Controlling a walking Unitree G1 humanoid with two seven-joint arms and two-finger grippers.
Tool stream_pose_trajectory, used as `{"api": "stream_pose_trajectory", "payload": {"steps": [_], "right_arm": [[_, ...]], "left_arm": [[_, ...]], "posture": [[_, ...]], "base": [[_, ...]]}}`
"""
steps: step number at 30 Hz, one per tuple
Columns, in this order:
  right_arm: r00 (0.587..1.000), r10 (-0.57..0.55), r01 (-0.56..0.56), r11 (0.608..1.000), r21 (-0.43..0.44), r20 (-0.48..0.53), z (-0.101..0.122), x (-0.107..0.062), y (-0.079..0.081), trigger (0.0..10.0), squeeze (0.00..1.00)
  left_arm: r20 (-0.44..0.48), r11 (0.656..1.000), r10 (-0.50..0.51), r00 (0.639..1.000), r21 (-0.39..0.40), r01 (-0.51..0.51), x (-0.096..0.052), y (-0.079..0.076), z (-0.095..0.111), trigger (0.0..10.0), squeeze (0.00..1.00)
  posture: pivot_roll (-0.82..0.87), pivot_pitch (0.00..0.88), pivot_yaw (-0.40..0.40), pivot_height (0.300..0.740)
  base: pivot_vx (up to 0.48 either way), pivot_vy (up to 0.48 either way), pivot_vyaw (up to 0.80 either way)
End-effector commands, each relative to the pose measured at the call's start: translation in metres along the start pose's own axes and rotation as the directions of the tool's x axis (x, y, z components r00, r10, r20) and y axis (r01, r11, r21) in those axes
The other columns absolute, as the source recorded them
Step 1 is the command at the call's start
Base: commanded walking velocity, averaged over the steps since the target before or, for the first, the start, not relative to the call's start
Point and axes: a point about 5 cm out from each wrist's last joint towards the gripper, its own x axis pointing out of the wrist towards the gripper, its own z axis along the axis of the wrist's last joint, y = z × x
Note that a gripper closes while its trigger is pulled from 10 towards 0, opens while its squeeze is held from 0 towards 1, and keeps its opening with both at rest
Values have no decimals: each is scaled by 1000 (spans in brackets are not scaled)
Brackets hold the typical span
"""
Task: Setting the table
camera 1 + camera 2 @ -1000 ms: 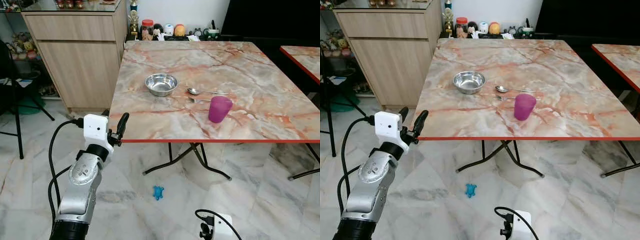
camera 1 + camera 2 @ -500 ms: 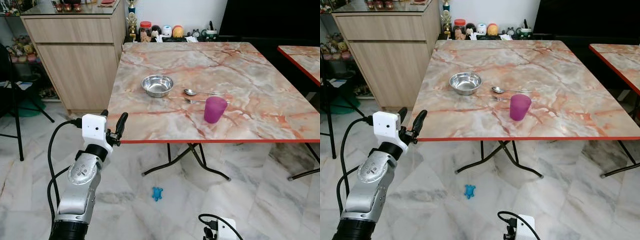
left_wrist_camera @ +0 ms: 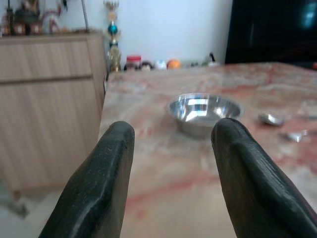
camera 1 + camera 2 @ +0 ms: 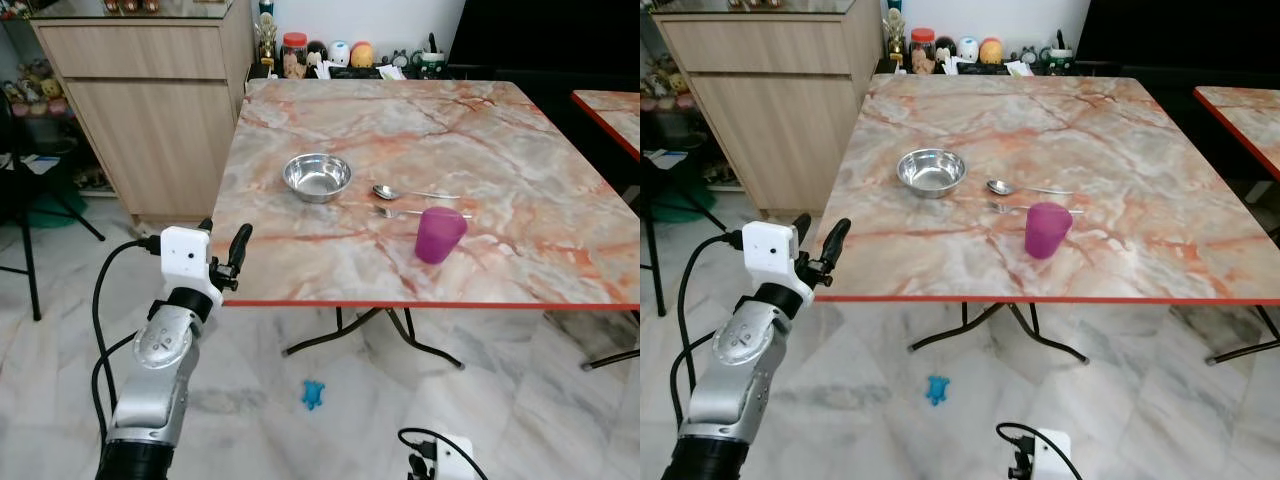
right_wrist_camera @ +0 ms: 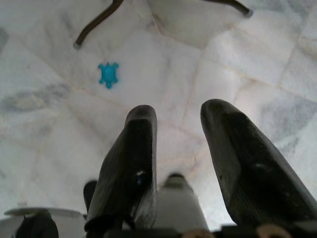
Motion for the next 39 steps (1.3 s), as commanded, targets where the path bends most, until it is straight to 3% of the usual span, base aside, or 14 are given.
{"api": "stream_pose_trajectory", "payload": {"steps": [1, 28, 31, 34, 39], "right_arm": [[1000, -19, 20, 1000, 5, -8, -2, -1, -7, 10000, 0], [1000, -18, 18, 1000, 9, -16, -3, -1, -6, 10000, 0], [999, -20, 20, 1000, 9, -26, -5, -1, -7, 10000, 0], [999, -23, 23, 1000, 10, -40, -7, -2, -8, 10000, 0], [996, -38, 40, 999, 21, -85, -18, -7, -12, 10000, 0]], "left_arm": [[9, 1000, -16, 1000, -2, 16, 2, -4, 2, 10000, 0], [3, 1000, -15, 1000, -8, 15, 2, -2, 3, 10000, 0], [-2, 999, -21, 1000, -46, 21, 3, -2, 2, 10000, 0], [-29, 989, -28, 999, -143, 24, 3, -3, -1, 10000, 0], [-35, 984, 9, 999, -179, -15, 7, 5, 0, 10000, 0]], "posture": [[146, 0, -39, 740], [151, 0, -37, 740], [151, 0, -36, 740], [150, 0, -35, 740], [149, 0, -33, 740]], "base": [[311, 0, 0], [305, 0, 0], [0, 0, 0], [0, 0, 0], [0, 0, 0]]}}
